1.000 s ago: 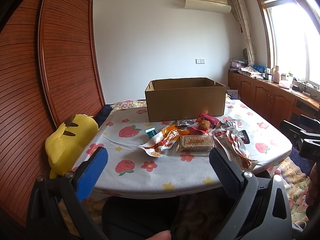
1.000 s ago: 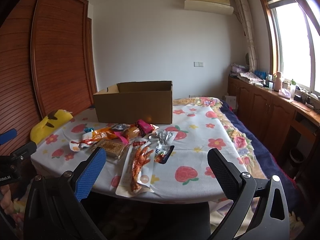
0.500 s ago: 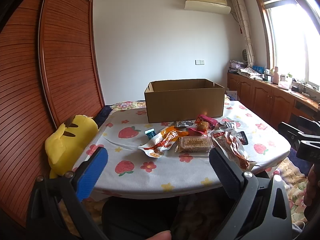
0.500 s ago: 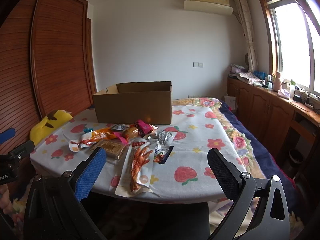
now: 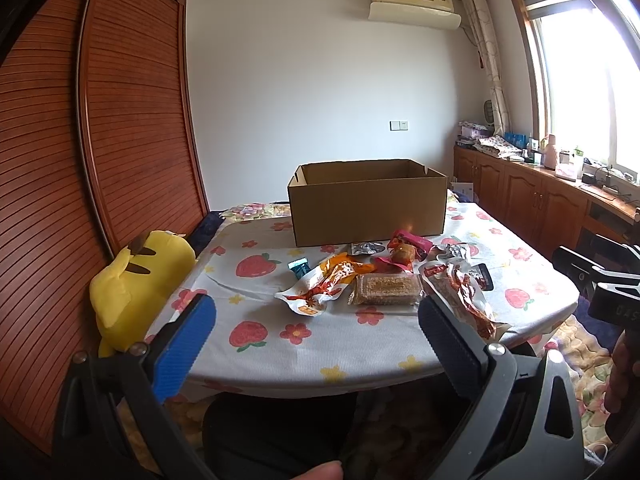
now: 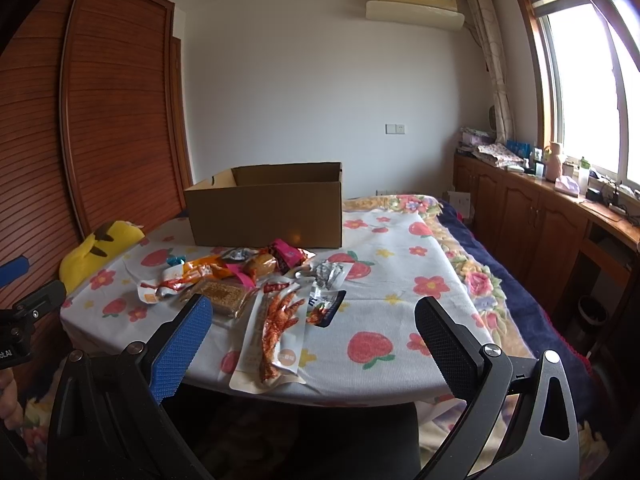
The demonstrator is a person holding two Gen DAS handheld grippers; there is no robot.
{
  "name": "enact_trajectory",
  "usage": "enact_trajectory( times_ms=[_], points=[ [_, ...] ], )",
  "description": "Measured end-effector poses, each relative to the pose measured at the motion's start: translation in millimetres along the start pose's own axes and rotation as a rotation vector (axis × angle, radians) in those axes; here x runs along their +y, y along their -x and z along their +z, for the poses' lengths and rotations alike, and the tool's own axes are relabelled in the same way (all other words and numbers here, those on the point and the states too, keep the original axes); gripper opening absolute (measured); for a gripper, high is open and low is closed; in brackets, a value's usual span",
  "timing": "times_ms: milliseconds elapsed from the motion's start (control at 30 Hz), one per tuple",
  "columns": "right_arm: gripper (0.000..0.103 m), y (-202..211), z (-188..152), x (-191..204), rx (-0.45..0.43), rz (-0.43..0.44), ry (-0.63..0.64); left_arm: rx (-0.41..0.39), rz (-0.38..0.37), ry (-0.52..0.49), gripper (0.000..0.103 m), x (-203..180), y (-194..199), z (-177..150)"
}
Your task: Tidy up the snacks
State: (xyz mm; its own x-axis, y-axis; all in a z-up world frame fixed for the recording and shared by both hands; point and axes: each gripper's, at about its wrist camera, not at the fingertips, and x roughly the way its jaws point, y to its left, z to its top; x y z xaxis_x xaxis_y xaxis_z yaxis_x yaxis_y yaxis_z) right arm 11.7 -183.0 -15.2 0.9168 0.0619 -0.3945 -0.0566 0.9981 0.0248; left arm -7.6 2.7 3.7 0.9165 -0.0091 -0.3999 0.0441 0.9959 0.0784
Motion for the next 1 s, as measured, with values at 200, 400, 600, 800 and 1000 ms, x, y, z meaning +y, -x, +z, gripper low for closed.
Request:
enact_trajectory(
  times_ms=[200,400,600,800,1000],
  points=[
    [0.103,-0.5,0.0,-0.4,0.0,0.0,0.001,-0.001,0.0,0.0,0.102,0.0,0.1,-0.4],
    [0.103,-0.4,0.0,-0.3,0.001,0.001,0.001,0.004,-0.001,-0.003,0.102,-2.3,0.4,-1.7],
    [0.103,-3.2,-3.6,0.1,0.016,0.003,0.0,0.018,-0.006,-0.01,0.102,-6.7,-0.8,-3.3],
    [0.103,-9.2,-6.3,1.2,0.036,0.006,0.007,0.055,-0.024,-0.015,0.102,-6.2,-14.9,-7.0],
    [0.102,-33.9,-9.4,5.8,0.085,0.032,0.034,0.112,-0.056,-0.02,0.102,-12.0,-45.6,-8.6]
  ],
)
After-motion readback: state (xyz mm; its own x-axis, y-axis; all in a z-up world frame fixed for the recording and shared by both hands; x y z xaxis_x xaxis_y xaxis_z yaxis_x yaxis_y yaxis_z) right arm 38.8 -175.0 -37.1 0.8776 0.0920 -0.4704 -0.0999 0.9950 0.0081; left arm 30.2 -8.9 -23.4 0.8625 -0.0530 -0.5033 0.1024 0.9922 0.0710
